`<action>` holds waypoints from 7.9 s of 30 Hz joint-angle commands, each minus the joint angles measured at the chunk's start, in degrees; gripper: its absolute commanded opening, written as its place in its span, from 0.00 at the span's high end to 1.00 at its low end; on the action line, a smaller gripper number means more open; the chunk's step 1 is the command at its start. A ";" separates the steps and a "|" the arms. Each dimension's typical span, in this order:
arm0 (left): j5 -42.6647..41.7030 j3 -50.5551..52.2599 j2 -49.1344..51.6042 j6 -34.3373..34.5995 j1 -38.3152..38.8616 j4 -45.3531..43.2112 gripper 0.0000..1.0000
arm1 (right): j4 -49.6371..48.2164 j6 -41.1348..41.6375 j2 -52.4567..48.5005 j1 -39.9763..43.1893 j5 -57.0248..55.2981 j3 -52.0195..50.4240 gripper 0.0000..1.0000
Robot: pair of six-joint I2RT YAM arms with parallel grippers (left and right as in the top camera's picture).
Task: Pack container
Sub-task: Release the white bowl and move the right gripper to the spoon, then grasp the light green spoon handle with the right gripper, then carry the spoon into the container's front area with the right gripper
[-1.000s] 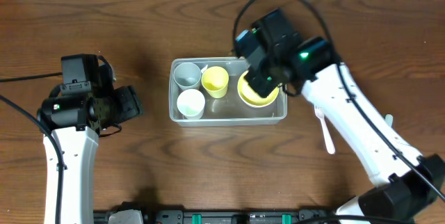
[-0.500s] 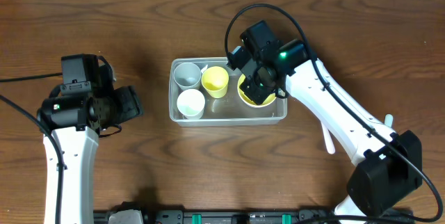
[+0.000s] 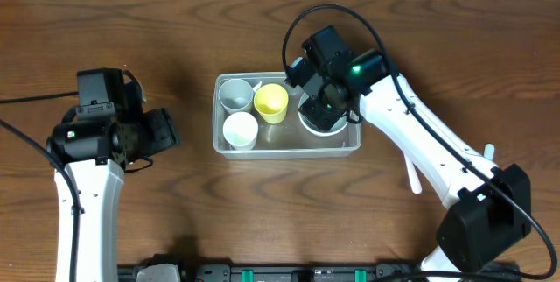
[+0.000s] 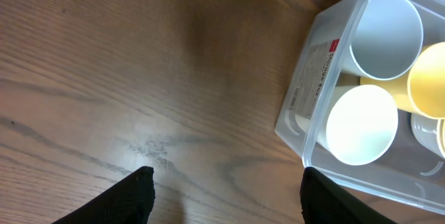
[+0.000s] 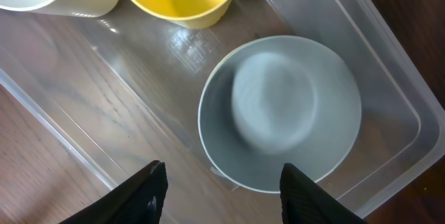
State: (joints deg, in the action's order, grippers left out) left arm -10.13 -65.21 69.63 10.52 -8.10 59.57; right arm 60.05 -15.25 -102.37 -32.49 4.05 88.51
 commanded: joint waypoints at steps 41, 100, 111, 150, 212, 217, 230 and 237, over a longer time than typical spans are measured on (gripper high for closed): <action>0.26 0.39 -0.61 0.07 -0.24 0.76 0.32 | 5.70 29.81 20.61 68.08 -4.59 -29.73 0.07; 0.26 0.37 -0.61 0.09 -0.24 1.20 0.32 | -22.25 27.82 9.99 69.92 -2.08 -47.84 0.36; 0.26 0.39 -0.61 0.09 -0.24 1.20 0.32 | -19.04 27.80 9.99 69.92 -2.10 -47.84 0.37; 0.26 0.39 -0.61 0.09 -0.24 1.20 0.32 | -20.87 28.46 9.99 69.92 0.72 -47.84 0.66; 0.26 0.39 -0.61 0.09 -0.24 1.22 0.32 | -12.17 -22.05 19.96 -0.70 6.49 -14.49 0.99; 0.26 0.39 -0.61 0.11 -0.24 1.25 0.32 | -12.04 -22.36 14.78 -0.94 6.51 -14.49 0.99; 0.26 0.39 -0.61 0.09 -0.24 1.20 0.32 | -12.72 -23.85 3.06 -0.96 6.51 -14.49 0.99; 0.26 0.37 -0.61 0.09 -0.24 1.18 0.32 | -12.59 -23.32 2.27 -0.96 6.49 -14.47 0.80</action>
State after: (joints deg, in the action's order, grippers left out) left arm -10.13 -65.21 69.63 10.52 -8.10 60.45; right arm 47.35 -38.13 -99.92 -33.15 10.35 73.19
